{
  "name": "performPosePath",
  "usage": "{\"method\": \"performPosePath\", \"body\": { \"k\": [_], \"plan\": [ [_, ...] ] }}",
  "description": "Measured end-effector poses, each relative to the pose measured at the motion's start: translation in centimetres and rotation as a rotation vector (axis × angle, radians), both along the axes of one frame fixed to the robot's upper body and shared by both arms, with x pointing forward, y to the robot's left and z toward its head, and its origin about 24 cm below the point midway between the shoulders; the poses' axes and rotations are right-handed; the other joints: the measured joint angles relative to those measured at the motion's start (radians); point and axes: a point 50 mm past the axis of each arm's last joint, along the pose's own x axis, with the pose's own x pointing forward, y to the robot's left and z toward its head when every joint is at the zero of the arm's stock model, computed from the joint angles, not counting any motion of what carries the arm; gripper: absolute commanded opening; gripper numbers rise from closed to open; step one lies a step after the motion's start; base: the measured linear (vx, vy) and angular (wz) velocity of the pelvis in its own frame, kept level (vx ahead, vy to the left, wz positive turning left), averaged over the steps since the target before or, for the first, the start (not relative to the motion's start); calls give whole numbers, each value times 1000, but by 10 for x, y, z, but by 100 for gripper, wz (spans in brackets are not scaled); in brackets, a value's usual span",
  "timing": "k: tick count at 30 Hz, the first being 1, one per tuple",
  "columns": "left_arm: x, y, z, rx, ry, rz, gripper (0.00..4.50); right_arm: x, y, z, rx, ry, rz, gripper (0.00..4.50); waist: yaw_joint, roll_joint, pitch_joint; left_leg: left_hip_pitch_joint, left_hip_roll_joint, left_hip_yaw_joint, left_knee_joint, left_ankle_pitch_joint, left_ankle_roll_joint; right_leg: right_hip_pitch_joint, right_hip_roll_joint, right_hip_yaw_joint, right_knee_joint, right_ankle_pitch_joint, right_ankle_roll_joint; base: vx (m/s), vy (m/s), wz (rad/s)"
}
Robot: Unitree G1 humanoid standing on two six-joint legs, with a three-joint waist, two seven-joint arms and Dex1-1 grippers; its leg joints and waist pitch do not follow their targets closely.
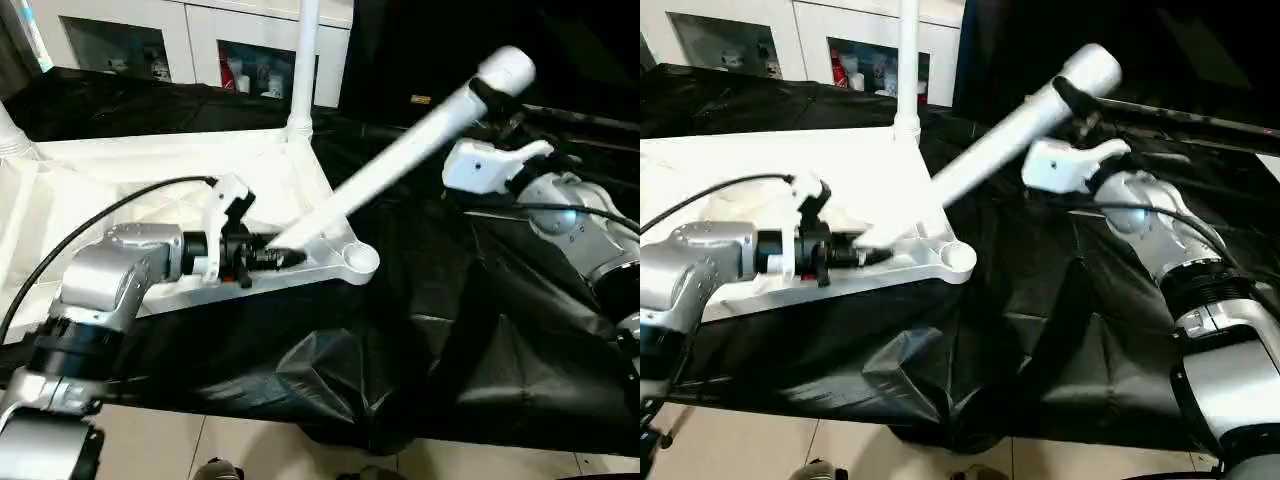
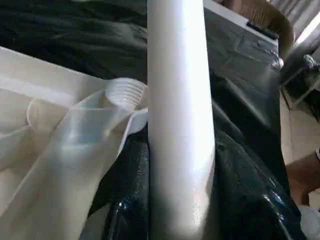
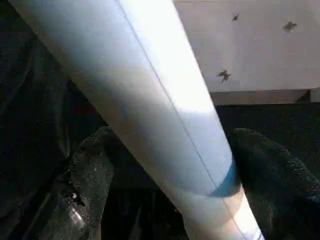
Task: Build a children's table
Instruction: Insert table leg to table base
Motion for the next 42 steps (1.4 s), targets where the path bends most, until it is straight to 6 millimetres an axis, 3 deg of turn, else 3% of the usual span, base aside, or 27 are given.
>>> {"method": "performPosePath", "body": {
  "k": [3, 6, 7, 14, 26, 34, 37, 39, 42],
  "plan": [
    [-1, 5, 2, 13, 1, -5, 138, 1, -4, -2, -2, 18, -19, 343, -5, 0, 0, 0, 0, 0, 1, 0, 0, 0, 0, 0, 0, 0, 0, 0, 0, 0],
    [-1, 9, 4, 26, -3, -9, 138, 2, -8, -6, -5, 40, -33, 340, -10, 0, 0, -1, 0, 0, 2, 0, 0, 0, 0, 0, 0, 0, -1, 0, 0, 0],
    [-2, 10, 4, 29, -3, -11, 138, 1, -9, -8, -6, 52, -31, 314, -11, 0, 0, -1, 0, 0, 2, 0, 1, 0, 0, 0, 0, 0, -1, 0, 0, 0],
    [-2, 14, 7, 41, -6, -12, 138, 0, -13, -15, -13, 98, -36, 260, -12, 0, 0, -3, 0, 0, 2, 0, 1, -2, 0, 0, 1, 1, -1, 0, 0, 0],
    [3, 20, 19, 7, -117, 18, 138, -2, -16, -31, 26, 164, -58, 227, -11, 0, 0, -3, 0, 0, 3, 0, 1, -2, 0, 0, 1, 1, -1, 0, 0, 0],
    [20, 18, 49, -169, -223, 55, 138, -5, -23, -42, 162, 258, -99, 216, -14, 0, 0, -3, 0, 0, 5, -1, 1, -2, 1, 1, 1, 2, -3, 0, 0, 0],
    [31, 19, 66, -346, -259, 141, 208, -6, -18, -47, 273, 281, -96, 211, -14, 0, 0, -3, 0, -1, 5, -1, 1, -2, 1, 1, 2, 3, -3, 0, 0, 0],
    [43, 32, 77, -416, -304, 317, 215, -7, -8, -57, 362, 314, -79, 206, -17, 0, 0, -2, 1, -1, 5, -1, 1, -2, 2, 1, 2, 4, -4, 0, 0, 0],
    [50, 54, 81, -453, -346, 509, 234, -12, -15, -71, 440, 370, -134, 199, -13, 1, 0, -3, 0, -2, 5, -1, 1, -2, 2, 1, 1, 4, -5, 0, 0, 0]
  ]
}}
